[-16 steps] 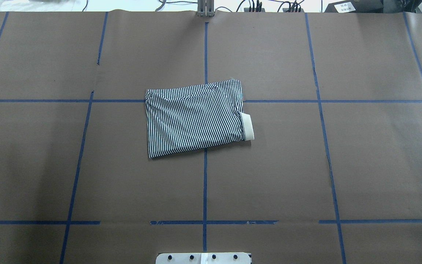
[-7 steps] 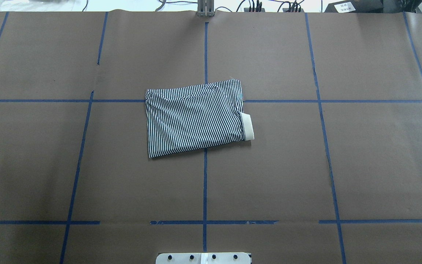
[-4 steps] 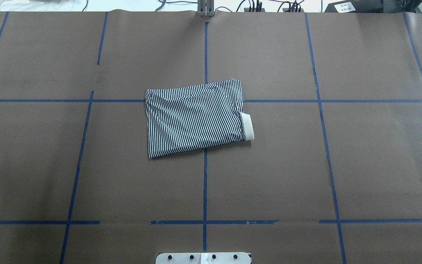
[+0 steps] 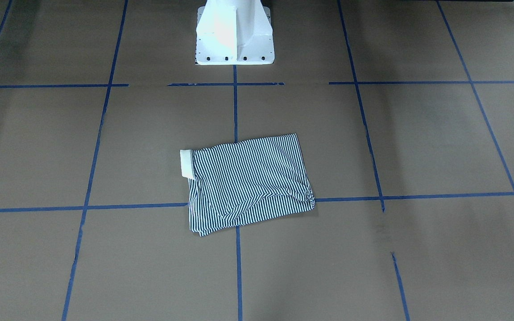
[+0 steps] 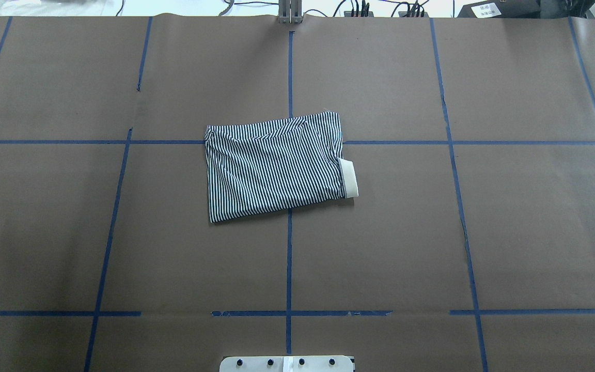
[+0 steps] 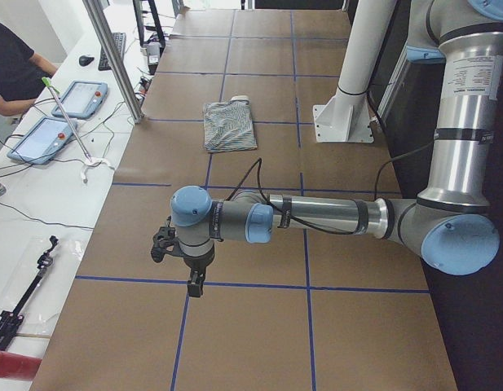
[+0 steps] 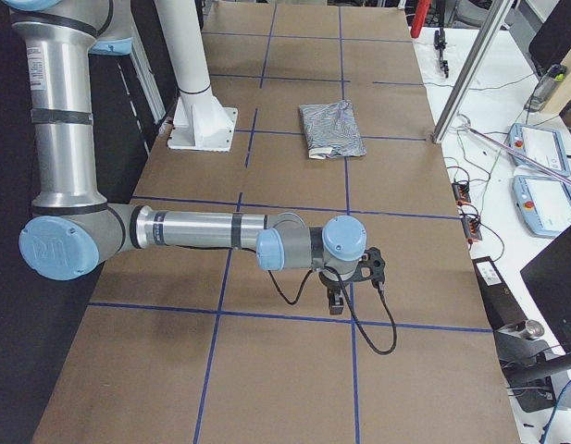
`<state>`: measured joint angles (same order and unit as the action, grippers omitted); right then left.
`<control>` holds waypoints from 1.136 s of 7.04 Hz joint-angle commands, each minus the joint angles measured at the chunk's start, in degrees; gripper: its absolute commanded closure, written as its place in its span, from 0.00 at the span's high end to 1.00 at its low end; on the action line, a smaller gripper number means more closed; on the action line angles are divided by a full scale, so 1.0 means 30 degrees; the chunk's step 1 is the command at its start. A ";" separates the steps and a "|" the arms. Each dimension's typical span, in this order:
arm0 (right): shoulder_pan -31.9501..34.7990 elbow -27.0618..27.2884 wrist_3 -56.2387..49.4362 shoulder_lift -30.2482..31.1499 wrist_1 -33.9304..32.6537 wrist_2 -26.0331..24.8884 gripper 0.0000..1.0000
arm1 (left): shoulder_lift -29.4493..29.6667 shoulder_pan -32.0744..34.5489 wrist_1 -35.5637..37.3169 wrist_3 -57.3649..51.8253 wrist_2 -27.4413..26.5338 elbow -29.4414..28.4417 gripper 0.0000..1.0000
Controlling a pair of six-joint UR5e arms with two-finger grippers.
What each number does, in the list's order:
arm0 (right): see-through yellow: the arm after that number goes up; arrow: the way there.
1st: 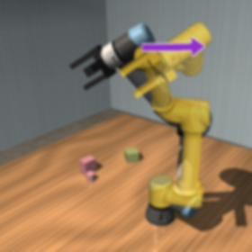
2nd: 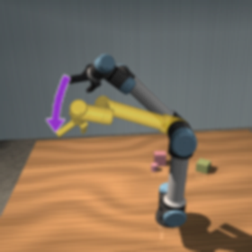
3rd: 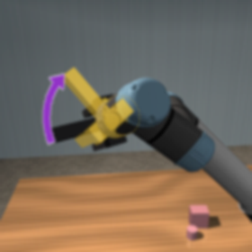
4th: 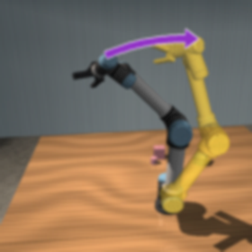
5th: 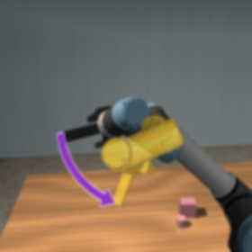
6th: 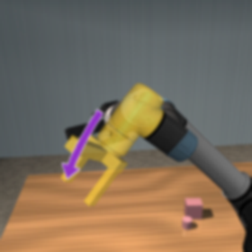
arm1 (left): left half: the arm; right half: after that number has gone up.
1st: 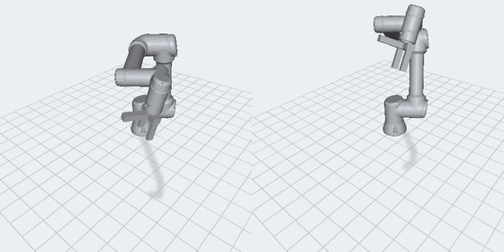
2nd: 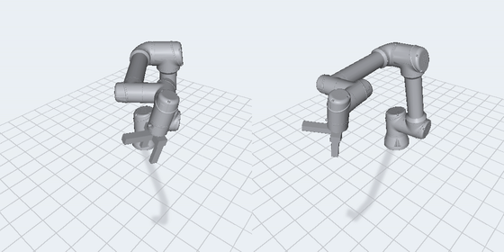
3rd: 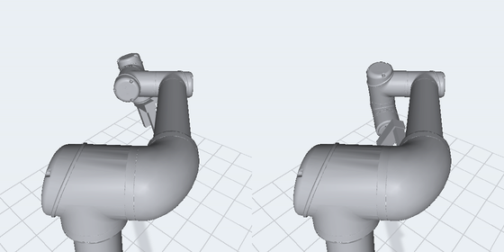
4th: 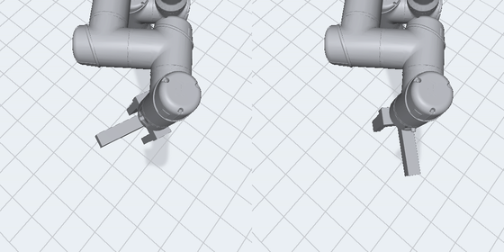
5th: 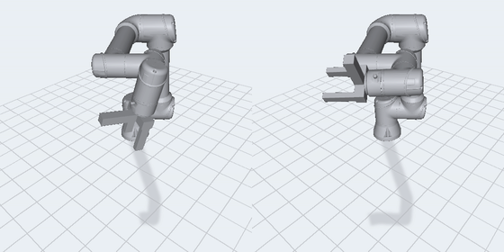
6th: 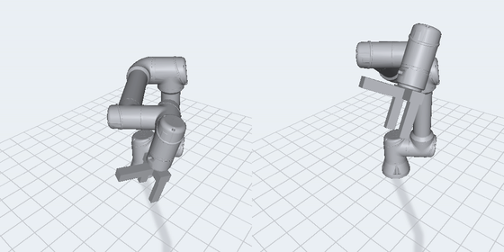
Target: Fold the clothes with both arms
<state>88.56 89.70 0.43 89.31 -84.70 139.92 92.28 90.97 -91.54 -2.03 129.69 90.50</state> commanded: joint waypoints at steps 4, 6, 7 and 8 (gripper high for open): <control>0.0040 0.0246 0.0003 0.0113 -0.0124 0.0117 1.00 | 0.0000 0.0000 -0.0071 0.0031 0.0011 -0.0050 1.00; 0.0070 0.0246 0.0003 0.0084 -0.0124 0.0117 1.00 | 0.0000 0.0000 -0.0042 0.0002 0.0011 -0.0020 1.00; 0.0070 0.0246 0.0003 0.0113 -0.0095 0.0117 1.00 | 0.0000 0.0000 -0.0071 0.0002 0.0011 -0.0049 1.00; 0.0099 0.0246 -0.0026 0.0113 -0.0066 0.0117 1.00 | 0.0000 0.0000 -0.0071 0.0002 0.0011 -0.0050 1.00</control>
<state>88.80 90.43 0.42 89.62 -85.00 140.27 92.29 90.97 -91.72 -2.02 129.73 90.39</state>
